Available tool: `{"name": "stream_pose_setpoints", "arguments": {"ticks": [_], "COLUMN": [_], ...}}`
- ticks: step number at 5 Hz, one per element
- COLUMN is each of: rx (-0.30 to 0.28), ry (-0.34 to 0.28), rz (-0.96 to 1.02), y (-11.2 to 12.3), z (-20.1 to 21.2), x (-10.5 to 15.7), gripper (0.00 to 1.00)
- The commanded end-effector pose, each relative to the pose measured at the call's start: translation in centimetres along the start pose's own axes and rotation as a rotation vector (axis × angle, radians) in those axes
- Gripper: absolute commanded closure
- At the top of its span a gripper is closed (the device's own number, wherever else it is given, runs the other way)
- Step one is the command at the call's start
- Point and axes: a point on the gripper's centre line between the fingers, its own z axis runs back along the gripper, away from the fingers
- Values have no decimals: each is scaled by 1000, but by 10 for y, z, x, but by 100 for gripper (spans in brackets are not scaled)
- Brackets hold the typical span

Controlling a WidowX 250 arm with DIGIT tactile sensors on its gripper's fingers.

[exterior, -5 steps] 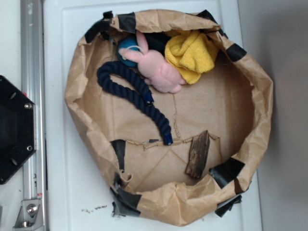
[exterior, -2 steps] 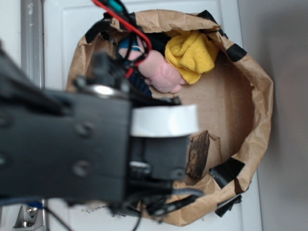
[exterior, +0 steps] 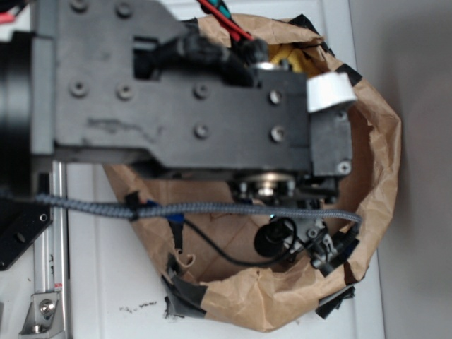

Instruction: Grab the wood chip.

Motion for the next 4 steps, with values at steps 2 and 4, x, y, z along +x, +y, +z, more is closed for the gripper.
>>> {"name": "stream_pose_setpoints", "arguments": {"ticks": [2,4], "rx": [-52,-108], "ry": [34,48], "rz": [60,26], "y": [-18,-43], "z": [-70,-79], "x": [14,7], "gripper": [0,0]}}
